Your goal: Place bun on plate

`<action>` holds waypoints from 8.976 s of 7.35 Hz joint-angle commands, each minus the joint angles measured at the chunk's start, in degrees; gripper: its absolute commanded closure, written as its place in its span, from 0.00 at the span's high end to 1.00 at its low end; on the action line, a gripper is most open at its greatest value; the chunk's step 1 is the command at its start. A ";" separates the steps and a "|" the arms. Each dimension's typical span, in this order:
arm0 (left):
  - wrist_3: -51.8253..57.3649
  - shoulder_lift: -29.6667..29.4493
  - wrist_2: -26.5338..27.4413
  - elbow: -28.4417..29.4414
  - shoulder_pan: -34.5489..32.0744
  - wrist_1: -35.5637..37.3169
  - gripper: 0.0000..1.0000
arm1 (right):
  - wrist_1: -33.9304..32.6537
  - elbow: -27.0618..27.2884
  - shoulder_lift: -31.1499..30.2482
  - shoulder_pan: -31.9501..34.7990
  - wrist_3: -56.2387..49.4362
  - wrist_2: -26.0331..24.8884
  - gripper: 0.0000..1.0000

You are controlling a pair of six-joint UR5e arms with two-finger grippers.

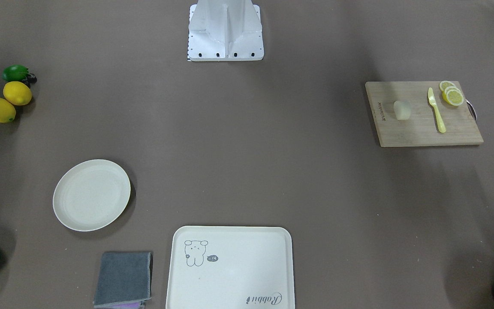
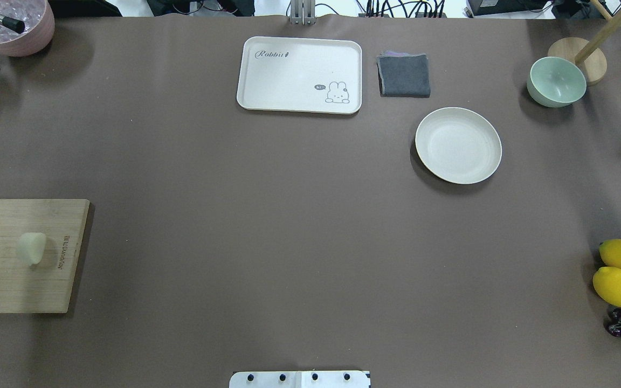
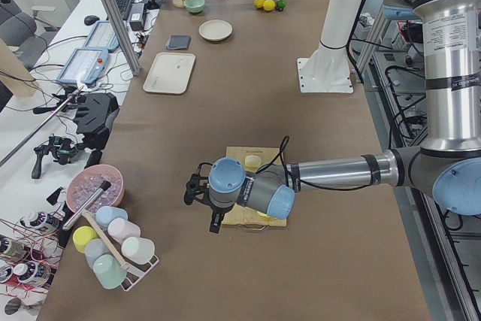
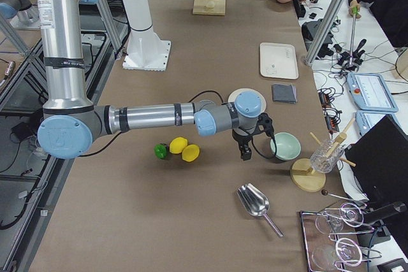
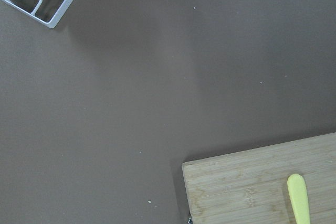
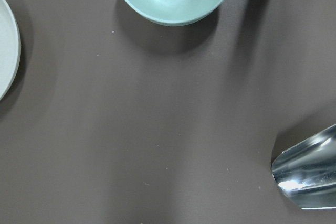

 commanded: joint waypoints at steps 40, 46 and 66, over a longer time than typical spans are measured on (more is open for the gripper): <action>-14.90 -5.13 1.36 -1.27 10.29 -3.84 0.97 | 15.38 -17.43 18.32 -20.06 38.54 -4.21 0.60; -14.90 -5.14 1.36 -1.27 10.29 -3.84 0.97 | 15.38 -18.57 18.93 -21.38 38.90 -4.30 0.03; -59.11 2.06 21.04 -13.04 41.75 -10.44 0.90 | 15.64 -5.13 31.76 -47.40 79.24 -14.67 0.00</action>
